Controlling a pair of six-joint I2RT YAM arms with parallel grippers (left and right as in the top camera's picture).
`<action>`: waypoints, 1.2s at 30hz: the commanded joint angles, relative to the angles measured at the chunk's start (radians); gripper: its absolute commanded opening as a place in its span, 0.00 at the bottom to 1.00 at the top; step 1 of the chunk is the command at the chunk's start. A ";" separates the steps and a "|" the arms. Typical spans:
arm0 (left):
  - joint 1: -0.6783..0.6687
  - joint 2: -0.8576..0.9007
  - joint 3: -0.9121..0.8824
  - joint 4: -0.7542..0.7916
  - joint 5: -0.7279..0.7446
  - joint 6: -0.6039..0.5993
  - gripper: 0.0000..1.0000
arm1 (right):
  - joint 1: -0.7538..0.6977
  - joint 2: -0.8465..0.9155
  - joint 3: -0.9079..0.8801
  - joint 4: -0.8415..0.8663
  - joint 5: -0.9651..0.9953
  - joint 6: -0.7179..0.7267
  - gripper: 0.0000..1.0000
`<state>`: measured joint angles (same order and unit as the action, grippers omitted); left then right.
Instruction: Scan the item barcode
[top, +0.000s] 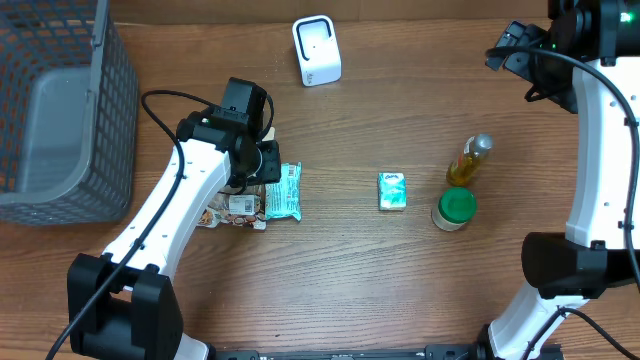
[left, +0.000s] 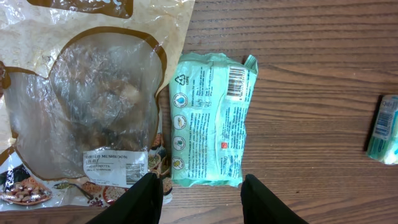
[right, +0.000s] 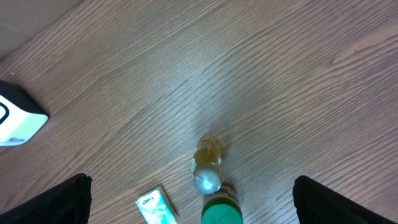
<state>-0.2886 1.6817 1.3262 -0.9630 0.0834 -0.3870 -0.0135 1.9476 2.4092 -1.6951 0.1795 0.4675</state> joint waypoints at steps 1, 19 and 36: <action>-0.008 -0.006 -0.003 0.005 0.011 -0.016 0.42 | -0.005 -0.018 0.013 0.002 -0.005 -0.003 1.00; -0.008 -0.006 -0.003 0.023 -0.065 -0.040 0.18 | -0.005 -0.018 0.013 0.002 -0.005 -0.003 1.00; -0.014 0.018 -0.120 0.138 -0.068 -0.040 0.04 | -0.005 -0.018 0.013 0.002 -0.005 -0.003 1.00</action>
<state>-0.2962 1.6855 1.2320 -0.8379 0.0254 -0.4164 -0.0135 1.9476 2.4092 -1.6951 0.1795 0.4671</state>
